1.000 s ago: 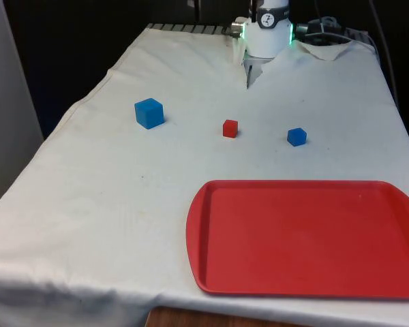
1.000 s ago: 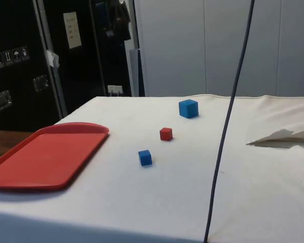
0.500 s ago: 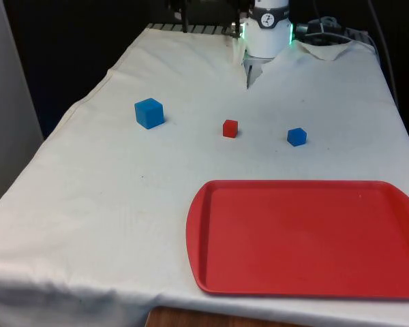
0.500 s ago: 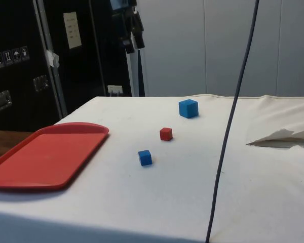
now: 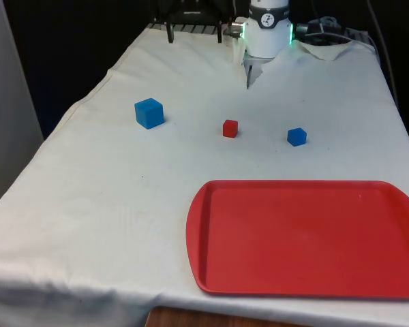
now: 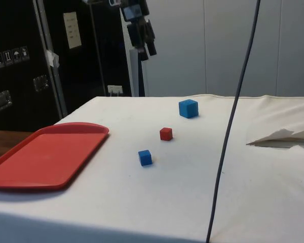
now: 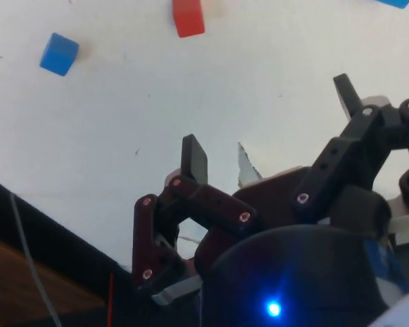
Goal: Pick up the largest block and place it onto the tray.
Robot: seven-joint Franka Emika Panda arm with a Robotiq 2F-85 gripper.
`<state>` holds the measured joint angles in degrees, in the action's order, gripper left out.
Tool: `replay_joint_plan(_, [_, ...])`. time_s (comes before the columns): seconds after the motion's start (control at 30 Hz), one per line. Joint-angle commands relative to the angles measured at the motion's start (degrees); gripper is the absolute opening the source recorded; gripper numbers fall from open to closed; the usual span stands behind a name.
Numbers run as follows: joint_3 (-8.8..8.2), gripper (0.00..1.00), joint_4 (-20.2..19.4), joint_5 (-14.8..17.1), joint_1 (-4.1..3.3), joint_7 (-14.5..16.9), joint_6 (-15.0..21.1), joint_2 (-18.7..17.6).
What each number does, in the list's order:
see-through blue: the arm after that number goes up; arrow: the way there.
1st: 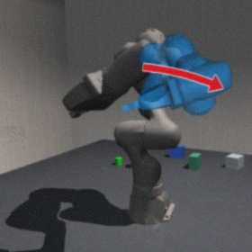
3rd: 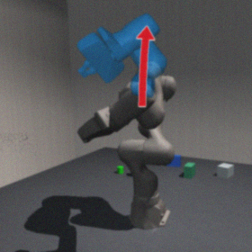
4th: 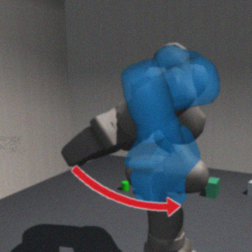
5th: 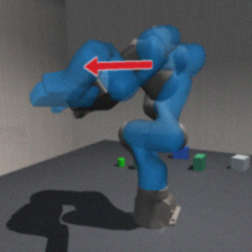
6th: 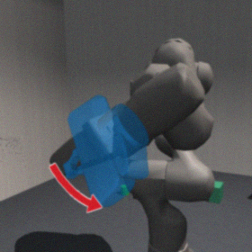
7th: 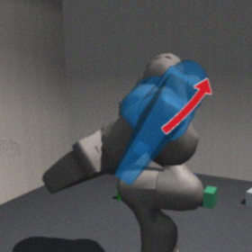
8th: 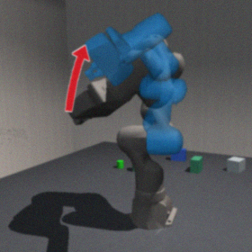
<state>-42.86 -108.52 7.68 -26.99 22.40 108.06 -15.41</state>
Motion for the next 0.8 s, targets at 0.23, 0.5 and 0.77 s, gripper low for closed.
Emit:
replay_joint_plan(0.23, [-1.55, 1.0, -3.6, -1.5, -0.11, 1.6, 3.0, 1.0])
replay_joint_plan(0.5, [-2.81, 1.0, -6.0, -2.9, 0.0, 2.8, 4.3, 1.6])
replay_joint_plan(0.77, [-3.61, 1.0, -7.8, -3.1, 0.46, 4.0, 5.3, 1.4])
